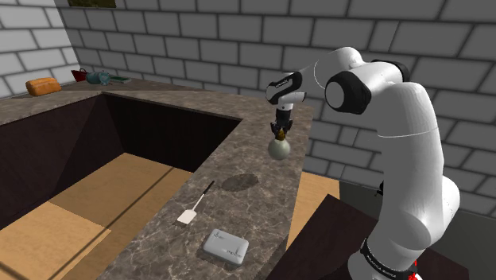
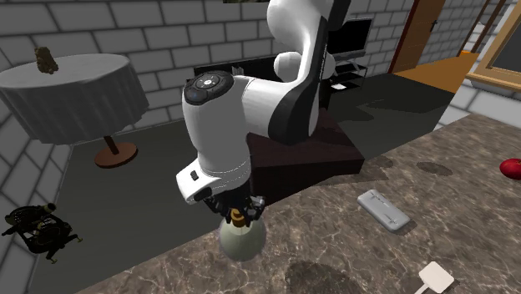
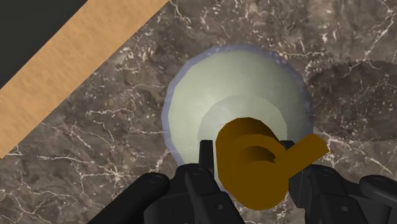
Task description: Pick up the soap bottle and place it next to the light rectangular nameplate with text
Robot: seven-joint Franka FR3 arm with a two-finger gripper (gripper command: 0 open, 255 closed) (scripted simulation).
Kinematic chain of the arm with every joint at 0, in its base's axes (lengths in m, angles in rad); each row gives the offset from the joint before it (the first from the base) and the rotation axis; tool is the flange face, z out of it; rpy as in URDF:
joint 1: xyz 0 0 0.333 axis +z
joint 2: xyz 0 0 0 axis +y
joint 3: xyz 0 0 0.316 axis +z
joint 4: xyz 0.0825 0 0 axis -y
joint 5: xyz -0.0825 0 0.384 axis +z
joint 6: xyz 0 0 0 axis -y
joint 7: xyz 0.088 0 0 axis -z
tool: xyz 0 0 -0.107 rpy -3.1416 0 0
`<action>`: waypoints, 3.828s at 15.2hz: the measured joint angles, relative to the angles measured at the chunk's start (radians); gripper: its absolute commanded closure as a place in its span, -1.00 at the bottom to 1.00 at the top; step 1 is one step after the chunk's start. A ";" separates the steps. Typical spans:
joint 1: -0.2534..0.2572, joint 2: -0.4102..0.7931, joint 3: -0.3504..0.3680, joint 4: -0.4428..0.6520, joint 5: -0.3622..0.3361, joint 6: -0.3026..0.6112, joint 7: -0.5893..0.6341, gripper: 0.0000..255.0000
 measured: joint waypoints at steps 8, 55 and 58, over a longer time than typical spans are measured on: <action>0.003 -0.044 -0.010 0.047 -0.018 -0.088 0.013 1.00; 0.442 -0.157 0.175 0.126 -0.097 -0.231 0.664 1.00; 0.476 -0.102 0.194 0.202 -0.095 -0.247 0.719 1.00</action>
